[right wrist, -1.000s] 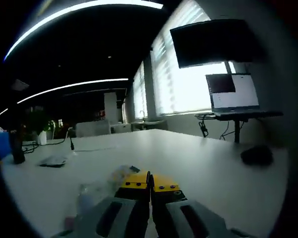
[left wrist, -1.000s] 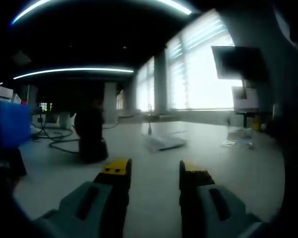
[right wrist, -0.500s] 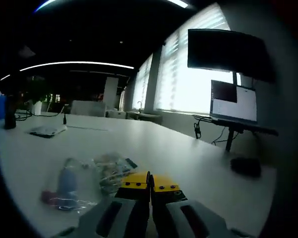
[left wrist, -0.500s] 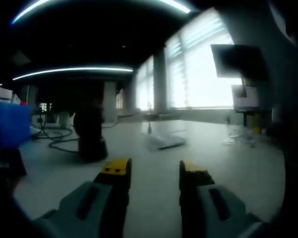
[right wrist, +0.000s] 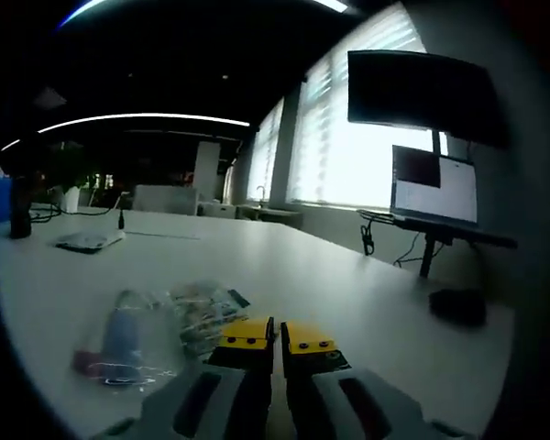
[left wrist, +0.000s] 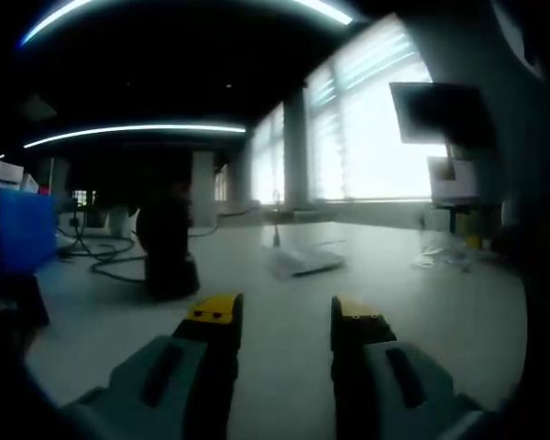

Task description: Clip sheet goods on table flip sheet goods clip sheet goods scan sheet goods put sheet goods back to table

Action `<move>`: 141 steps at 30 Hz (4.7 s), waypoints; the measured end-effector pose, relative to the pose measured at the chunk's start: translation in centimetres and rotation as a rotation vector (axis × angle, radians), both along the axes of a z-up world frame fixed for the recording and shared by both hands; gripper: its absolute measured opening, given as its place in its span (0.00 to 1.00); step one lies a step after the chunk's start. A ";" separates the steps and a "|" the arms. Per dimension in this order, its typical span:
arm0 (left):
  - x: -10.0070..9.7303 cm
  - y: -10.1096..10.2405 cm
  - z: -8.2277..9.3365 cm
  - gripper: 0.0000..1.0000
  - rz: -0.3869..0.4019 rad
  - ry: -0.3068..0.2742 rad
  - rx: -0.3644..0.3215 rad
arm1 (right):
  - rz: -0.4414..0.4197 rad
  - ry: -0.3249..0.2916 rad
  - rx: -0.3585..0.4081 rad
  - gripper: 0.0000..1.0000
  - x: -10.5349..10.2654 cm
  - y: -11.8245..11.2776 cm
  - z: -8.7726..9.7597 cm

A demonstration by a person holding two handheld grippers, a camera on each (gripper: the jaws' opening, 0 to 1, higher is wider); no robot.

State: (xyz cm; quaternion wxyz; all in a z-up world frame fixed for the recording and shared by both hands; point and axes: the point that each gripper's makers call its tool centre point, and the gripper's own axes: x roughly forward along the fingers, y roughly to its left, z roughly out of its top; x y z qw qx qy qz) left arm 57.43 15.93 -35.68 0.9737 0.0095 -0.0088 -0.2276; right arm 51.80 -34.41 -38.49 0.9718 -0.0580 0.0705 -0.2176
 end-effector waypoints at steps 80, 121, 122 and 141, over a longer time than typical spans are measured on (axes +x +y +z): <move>0.0 0.0 0.0 0.31 0.004 0.001 0.013 | 0.683 0.304 0.127 0.62 4.3 9.5 -3.3; 0.0 0.4 0.2 0.30 0.029 -0.018 0.016 | 0.684 0.298 0.240 0.40 11.2 2.5 -1.9; 0.0 0.6 0.2 0.30 0.035 -0.018 0.011 | 0.683 0.302 0.238 0.39 11.3 2.5 -2.0; 0.0 0.7 0.5 0.30 0.033 -0.029 0.001 | 0.673 0.447 0.213 0.28 11.2 2.5 -3.8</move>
